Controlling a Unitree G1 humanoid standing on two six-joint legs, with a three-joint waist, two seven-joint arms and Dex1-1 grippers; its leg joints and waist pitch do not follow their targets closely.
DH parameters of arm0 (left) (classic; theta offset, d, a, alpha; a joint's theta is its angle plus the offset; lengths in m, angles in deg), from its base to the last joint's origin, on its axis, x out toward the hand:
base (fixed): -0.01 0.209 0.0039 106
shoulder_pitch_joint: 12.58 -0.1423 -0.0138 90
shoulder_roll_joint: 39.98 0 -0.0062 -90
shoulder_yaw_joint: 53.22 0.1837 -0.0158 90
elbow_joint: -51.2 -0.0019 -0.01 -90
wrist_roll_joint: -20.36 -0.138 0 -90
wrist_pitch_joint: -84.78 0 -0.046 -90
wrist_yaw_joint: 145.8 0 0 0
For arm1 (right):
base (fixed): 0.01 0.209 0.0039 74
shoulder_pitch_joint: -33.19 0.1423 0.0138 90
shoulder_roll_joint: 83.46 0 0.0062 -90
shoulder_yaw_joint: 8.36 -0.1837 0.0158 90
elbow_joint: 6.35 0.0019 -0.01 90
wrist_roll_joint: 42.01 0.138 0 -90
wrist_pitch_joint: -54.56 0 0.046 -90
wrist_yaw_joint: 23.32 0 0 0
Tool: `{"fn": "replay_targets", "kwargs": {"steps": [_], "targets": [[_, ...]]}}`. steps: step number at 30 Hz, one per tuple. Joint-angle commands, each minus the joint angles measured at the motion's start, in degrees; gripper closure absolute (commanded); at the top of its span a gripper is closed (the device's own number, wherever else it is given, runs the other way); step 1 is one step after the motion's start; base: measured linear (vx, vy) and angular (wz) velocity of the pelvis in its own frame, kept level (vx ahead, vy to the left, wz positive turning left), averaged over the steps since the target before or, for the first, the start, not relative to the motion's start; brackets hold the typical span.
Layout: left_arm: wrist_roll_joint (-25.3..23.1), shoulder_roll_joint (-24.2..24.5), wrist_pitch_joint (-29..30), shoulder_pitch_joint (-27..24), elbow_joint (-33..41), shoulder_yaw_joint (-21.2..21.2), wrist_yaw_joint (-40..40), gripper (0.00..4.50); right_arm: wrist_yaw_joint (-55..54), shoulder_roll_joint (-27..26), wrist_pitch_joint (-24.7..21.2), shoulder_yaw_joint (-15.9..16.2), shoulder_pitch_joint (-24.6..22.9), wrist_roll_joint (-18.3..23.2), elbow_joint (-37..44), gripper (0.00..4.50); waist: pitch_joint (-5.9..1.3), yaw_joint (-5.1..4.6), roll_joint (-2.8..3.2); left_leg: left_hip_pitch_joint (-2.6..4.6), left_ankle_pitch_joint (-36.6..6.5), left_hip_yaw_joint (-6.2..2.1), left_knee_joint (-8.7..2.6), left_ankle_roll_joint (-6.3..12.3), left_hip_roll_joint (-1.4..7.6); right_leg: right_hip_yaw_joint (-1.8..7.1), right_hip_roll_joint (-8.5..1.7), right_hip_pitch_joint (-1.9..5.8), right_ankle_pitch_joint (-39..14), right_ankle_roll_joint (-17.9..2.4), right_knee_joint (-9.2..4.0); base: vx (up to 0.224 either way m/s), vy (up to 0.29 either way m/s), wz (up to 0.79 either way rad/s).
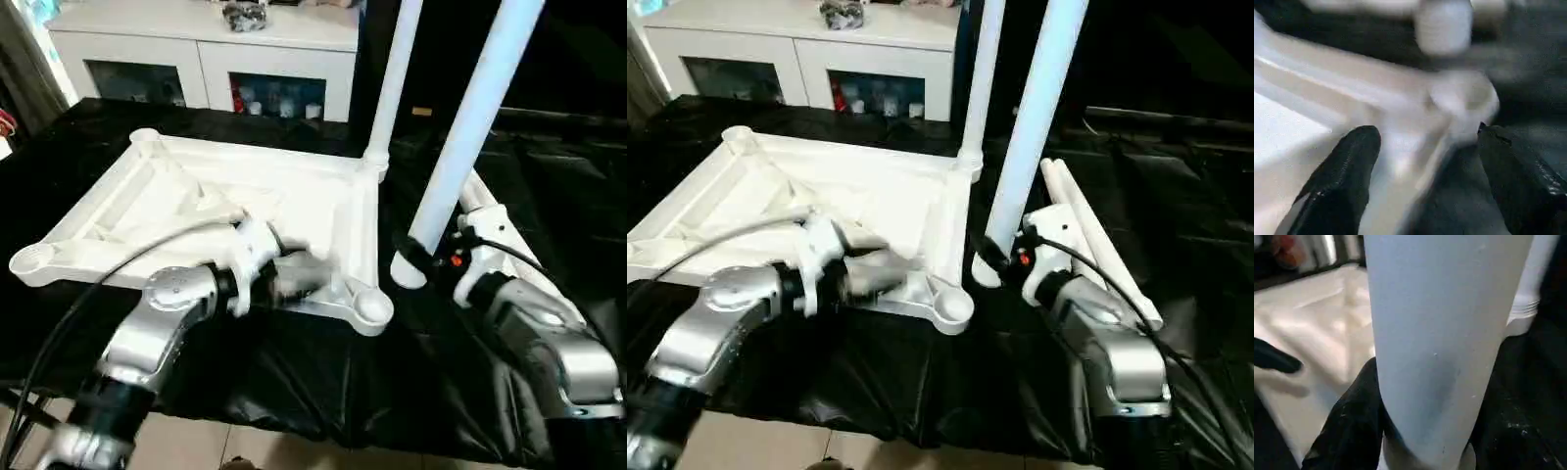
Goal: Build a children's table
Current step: Pick table leg, then rotate table base
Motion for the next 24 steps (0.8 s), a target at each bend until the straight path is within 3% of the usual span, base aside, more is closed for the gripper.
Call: {"fn": "replay_targets", "kwargs": {"steps": [1,2,3,4,5,6,7,8,9,10,11,12,13,14,15,16,17,18,19,20,21,24], "targets": [[-1.86,1.04,-1.9,2.33,-2.43,2.05,-4.57,1.16,1.72,0.99,1.31,0.84,0.34,-0.82,-0.43,2.59,-3.56,0.16,-0.02,1.22,-7.26,0.54,-4.02,0.64,1.02,1.71,-2.53,2.14,1.56,-10.99,-4.27,0.0,0.0,0.0],[-2.39,1.55,-3.32,3.69,-4.48,2.98,-6.25,1.19,2.28,1.39,1.75,1.21,0.24,-1.06,-0.44,2.59,-3.47,0.18,-0.18,1.07,-7.67,0.49,-4.13,0.16,1.03,1.7,-2.61,2.33,1.81,-11.33,-4.24,0.0,0.0,0.0],[-3.22,1.76,-6.25,6.24,-8.51,4.09,-8.44,1.07,2.81,1.92,2.12,1.5,0.06,-1.06,-0.3,2.59,-3.57,0.31,0.37,1.2,-7.95,0.43,-4.09,-0.04,1.04,1.7,-2.69,2.29,1.73,-11.48,-4.17,0.0,0.0,0.0],[-3.87,1.71,-8.32,8.23,-11.62,4.83,-9.97,1.09,3.1,2.28,2.38,1.65,-0.17,-1.07,-0.06,2.59,-3.45,0.15,0.38,1.39,-9.39,0.57,-4.14,-0.39,0.98,1.72,-2.52,2.12,0.96,-11.63,-4.53,0.0,0.0,0.0],[-4.01,1.64,-8.7,8.66,-12.31,4.92,-10.32,1.6,3.16,2.34,2.38,1.65,-0.18,-1.03,-0.03,2.59,-3.62,0.38,0.16,1.41,-9.21,0.56,-4.11,-0.6,1.07,1.78,-2.67,2.38,1.68,-11.92,-4.28,0.0,0.0,0.0],[-4.25,1.53,-9.33,9.37,-13.46,5.05,-10.91,1.6,3.26,2.44,2.39,1.67,-0.21,-0.96,0.02,2.59,-3.6,0.36,0.42,1.27,-9.11,0.51,-4.16,-0.73,1.1,1.68,-2.78,2.44,2.36,-12.34,-4.18,0.0,0.0,0.0],[-5.81,1.06,-12.15,12.63,-18.16,5.95,-13.18,1.66,3.4,2.47,2.03,1.49,-0.57,-0.57,0.67,2.59,-3.67,0.51,1.05,1.29,-9.37,0.39,-4.09,-0.94,1.18,1.65,-2.91,2.43,2.88,-12.86,-3.92,0.0,0.0,0.0],[-5.81,1.06,-12.15,12.63,-18.16,5.95,-13.18,1.59,3.4,2.47,2.03,1.49,-0.57,-0.57,0.67,2.59,-3.41,0.34,0.65,1.3,-9.85,0.59,-4.2,-0.61,0.99,1.68,-2.68,2.24,1.78,-12.65,-4.55,0.0,0.0,0.0],[-6.03,0.94,-12.64,13.35,-19.14,6.13,-13.76,1.63,3.46,2.48,1.98,1.46,-0.69,-0.5,0.82,2.59,-3.63,0.43,0.58,1.36,-10.06,0.53,-4.09,-0.79,1.05,1.67,-2.78,2.46,1.79,-12.74,-4.29,0.0,0.0,0.0],[-6.43,0.54,-13.81,15.45,-21.91,6.5,-15.46,1.82,3.67,2.51,2.02,1.46,-1.04,-0.4,1.11,2.59,-3.62,0.56,1.58,1.39,-10.23,0.46,-4.1,-0.96,0.96,1.69,-2.85,2.34,1.81,-12.95,-4.39,0.0,0.0,0.0],[-6.53,0.2,-14.18,16.84,-23.6,6.66,-16.54,2.04,3.84,2.55,2.3,1.61,-1.42,-0.58,1.16,2.59,-3.77,0.59,0.99,1.33,-10.39,0.42,-4.08,-1.19,1.08,1.68,-2.91,2.65,2.67,-13.34,-4.19,0.0,0.0,0.0],[-6.56,0.12,-14.28,17.18,-24.04,6.69,-16.84,2.04,3.87,2.55,2.41,1.67,-1.51,-0.68,1.13,2.59,-3.82,0.71,1.94,1.37,-10.3,0.34,-4.01,-1.36,1.04,1.67,-2.92,2.58,3.23,-13.63,-4.04,0.0,0.0,0.0],[-6.9,-0.18,-15.64,18.54,-26.37,7.06,-17.89,2.08,3.82,2.62,3.01,1.89,-1.88,-1.14,1.03,2.59,-3.8,0.78,1.14,1.19,-9.86,0.51,-3.97,-0.78,1.02,1.64,-2.91,2.78,4.37,-14.28,-4.13,0.0,0.0,0.0],[-7.01,-0.23,-15.98,18.81,-26.86,7.15,-18.09,2.04,3.78,2.63,3.11,1.94,-1.95,-1.24,1.01,2.59,-3.81,0.95,1.94,1.22,-9.7,0.48,-3.82,-0.67,0.92,1.65,-2.96,2.65,4.3,-14.36,-4.11,0.0,0.0,0.0],[-7.4,-0.38,-16.71,19.47,-28.23,7.44,-18.78,2.16,3.69,2.69,3.25,2.05,-2.19,-1.31,1.18,2.59,-3.83,0.87,1.66,1.27,-9.83,0.6,-3.85,-0.5,1.0,1.65,-2.95,2.68,4.37,-14.39,-4.24,0.0,0.0,0.0],[-8.32,-0.66,-18.21,20.66,-30.8,7.93,-19.48,2.16,3.53,2.72,3.29,2.16,-2.58,-1.27,1.74,2.59,-3.79,0.88,2.26,1.28,-10.22,0.54,-3.85,-0.38,0.97,1.6,-2.86,2.66,3.71,-14.32,-4.38,0.0,0.0,0.0],[-8.75,-0.87,-19.07,21.24,-32.19,8.05,-19.74,2.44,3.47,2.7,3.26,2.19,-2.71,-1.21,2.0,2.59,-3.79,0.88,2.26,1.28,-10.22,0.54,-3.85,-0.38,0.97,1.6,-2.86,2.66,3.71,-14.32,-4.38,0.0,0.0,0.0],[-9.11,-1.16,-19.67,21.85,-33.6,8.14,-19.99,2.44,3.32,2.63,3.33,2.15,-2.83,-1.18,2.24,2.59,-3.9,0.86,2.25,1.19,-10.27,0.46,-3.84,-0.45,0.95,1.62,-2.89,2.96,3.91,-14.41,-4.28,0.0,0.0,0.0],[-9.31,-1.44,-20.12,22.32,-34.63,8.14,-19.94,2.44,3.21,2.55,3.35,2.1,-2.83,-1.17,2.33,2.59,-3.89,1.0,2.83,1.1,-10.1,0.35,-3.8,-0.51,0.94,1.58,-3.0,2.97,4.01,-14.52,-4.15,0.0,0.0,0.0],[-9.31,-1.44,-20.12,22.32,-34.63,8.14,-19.94,2.54,3.21,2.55,3.35,2.1,-2.83,-1.17,2.33,2.59,-3.9,0.88,2.5,1.08,-10.18,0.37,-3.82,-0.34,1.0,1.56,-2.98,3.0,4.04,-14.72,-4.21,0.0,0.0,0.0],[-9.9,-2.27,-21.56,23.57,-37.49,8.13,-19.88,2.7,2.98,2.41,3.43,2.03,-2.95,-1.27,2.52,2.59,-3.9,0.92,2.98,1.12,-10.29,0.42,-3.74,-0.32,0.91,1.55,-2.96,2.89,3.57,-14.97,-4.23,0.0,0.0,0.0],[-11.18,-3.17,-23.45,24.83,-40.81,8.45,-19.24,2.91,2.75,2.29,3.97,2.49,-3.44,-1.87,2.81,2.59,-3.85,0.88,3.0,1.1,-10.61,0.36,-3.8,-0.3,1.01,1.55,-2.97,2.98,3.11,-15.14,-4.33,0.0,0.0,0.0]]}}
